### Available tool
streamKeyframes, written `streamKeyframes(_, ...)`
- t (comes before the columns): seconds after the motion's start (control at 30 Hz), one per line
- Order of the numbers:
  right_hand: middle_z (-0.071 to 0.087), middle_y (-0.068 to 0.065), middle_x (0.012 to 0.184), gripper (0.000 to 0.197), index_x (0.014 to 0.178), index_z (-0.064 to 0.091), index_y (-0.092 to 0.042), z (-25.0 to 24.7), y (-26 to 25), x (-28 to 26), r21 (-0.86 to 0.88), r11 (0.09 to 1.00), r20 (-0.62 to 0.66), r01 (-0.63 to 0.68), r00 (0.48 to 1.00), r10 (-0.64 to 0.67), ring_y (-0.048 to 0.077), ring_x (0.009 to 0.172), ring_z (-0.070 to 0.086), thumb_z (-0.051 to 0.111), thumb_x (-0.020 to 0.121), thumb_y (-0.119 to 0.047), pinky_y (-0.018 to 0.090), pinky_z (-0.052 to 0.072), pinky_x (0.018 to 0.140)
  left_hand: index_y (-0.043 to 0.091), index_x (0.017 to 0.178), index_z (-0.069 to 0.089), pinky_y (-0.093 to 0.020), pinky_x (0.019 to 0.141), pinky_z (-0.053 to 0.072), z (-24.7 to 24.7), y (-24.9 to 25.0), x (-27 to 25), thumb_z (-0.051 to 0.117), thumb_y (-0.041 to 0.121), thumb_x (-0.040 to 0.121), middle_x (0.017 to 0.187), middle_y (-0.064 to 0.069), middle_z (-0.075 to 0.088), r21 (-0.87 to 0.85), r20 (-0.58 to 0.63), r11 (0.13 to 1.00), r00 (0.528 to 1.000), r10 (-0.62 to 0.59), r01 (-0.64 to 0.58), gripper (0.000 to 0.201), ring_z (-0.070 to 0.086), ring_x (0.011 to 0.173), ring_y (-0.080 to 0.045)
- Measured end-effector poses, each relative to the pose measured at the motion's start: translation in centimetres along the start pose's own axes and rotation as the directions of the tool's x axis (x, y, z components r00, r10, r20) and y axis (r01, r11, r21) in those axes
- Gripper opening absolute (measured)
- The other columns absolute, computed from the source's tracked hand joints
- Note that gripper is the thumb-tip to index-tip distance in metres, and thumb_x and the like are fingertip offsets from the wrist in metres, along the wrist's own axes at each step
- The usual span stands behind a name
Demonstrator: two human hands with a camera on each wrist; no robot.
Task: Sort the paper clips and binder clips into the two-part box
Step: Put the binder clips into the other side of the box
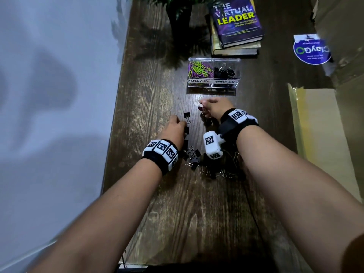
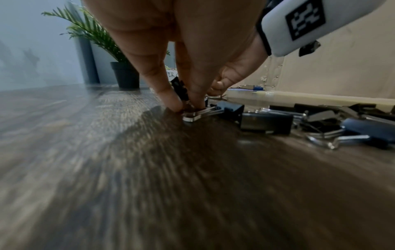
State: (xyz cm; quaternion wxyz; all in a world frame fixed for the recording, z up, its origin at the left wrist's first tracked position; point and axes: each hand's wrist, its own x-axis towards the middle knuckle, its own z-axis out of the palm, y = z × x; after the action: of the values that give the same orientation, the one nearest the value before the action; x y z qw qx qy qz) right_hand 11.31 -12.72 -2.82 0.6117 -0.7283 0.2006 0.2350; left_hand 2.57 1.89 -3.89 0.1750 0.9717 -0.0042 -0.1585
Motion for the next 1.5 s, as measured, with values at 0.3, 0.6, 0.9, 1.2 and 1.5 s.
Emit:
streamKeyframes(0.3, 0.051, 0.011, 0.123, 0.025, 0.108, 0.067, -0.021, 4.2, -0.2, 0.2, -0.831, 0.369, 0.341, 0.416, 0.906, -0.252, 0.032, 0.113, 0.052, 0.067, 0.084, -0.028, 0.037, 0.044, 0.096, 0.016, 0.083, 0.045, -0.028, 0.07, 0.041, -0.8, -1.1, -1.0, 0.064, 0.012, 0.083, 0.089, -0.005, 0.059, -0.25, -0.063, 0.96, 0.987, -0.145, 0.125, 0.019, 0.056, 0.081, -0.021)
streamKeyframes(0.6, 0.069, 0.008, 0.078, 0.014, 0.089, 0.07, -0.002, 2.1, -0.9, 0.2, -0.576, 0.747, 0.201, 0.332, 0.943, -0.265, 0.02, 0.071, 0.065, 0.059, 0.086, -0.011, 0.028, 0.051, 0.063, 0.022, 0.107, 0.055, -0.022, 0.071, 0.045, -1.5, -1.7, -3.1, 0.065, 0.015, 0.086, 0.091, 0.005, 0.062, -0.361, -0.052, 0.926, 0.989, -0.14, 0.112, 0.024, 0.057, 0.077, -0.009)
streamKeyframes(0.9, 0.054, 0.006, 0.055, 0.016, 0.071, 0.057, -0.008, -3.1, 0.1, 0.2, 0.043, 0.991, 0.04, -0.125, 0.992, 0.123, 0.02, 0.049, 0.05, 0.053, 0.086, -0.008, 0.017, 0.039, 0.039, 0.028, 0.081, 0.06, -0.024, 0.052, 0.039, 0.0, -1.2, -2.6, 0.047, 0.014, 0.093, 0.086, 0.0, 0.067, -0.719, 0.104, 0.618, 0.928, -0.356, 0.318, 0.023, 0.054, 0.065, -0.018)
streamKeyframes(1.2, 0.056, 0.005, 0.104, 0.013, 0.09, 0.062, -0.014, -1.6, 2.5, -0.3, -0.796, 0.526, 0.208, 0.3, 0.951, -0.229, 0.021, 0.094, 0.057, 0.07, 0.081, -0.019, 0.037, 0.049, 0.089, 0.019, 0.084, 0.051, -0.026, 0.068, 0.042, -1.1, 0.2, -2.2, 0.058, 0.023, 0.092, 0.085, 0.002, 0.059, -0.497, 0.037, 0.822, 0.954, -0.299, 0.277, 0.011, 0.054, 0.077, -0.015)
streamKeyframes(1.5, 0.067, 0.003, 0.072, 0.02, 0.063, 0.063, -0.017, -5.5, -3.6, 0.7, -0.556, 0.806, 0.12, 0.203, 0.979, -0.164, 0.015, 0.059, 0.06, 0.071, 0.08, -0.01, 0.031, 0.053, 0.063, 0.013, 0.112, 0.051, -0.032, 0.09, 0.045, 0.6, 0.1, -3.0, 0.054, 0.026, 0.093, 0.114, -0.006, 0.057, -0.151, 0.098, 0.986, 0.994, -0.058, 0.072, 0.024, 0.055, 0.104, -0.021)
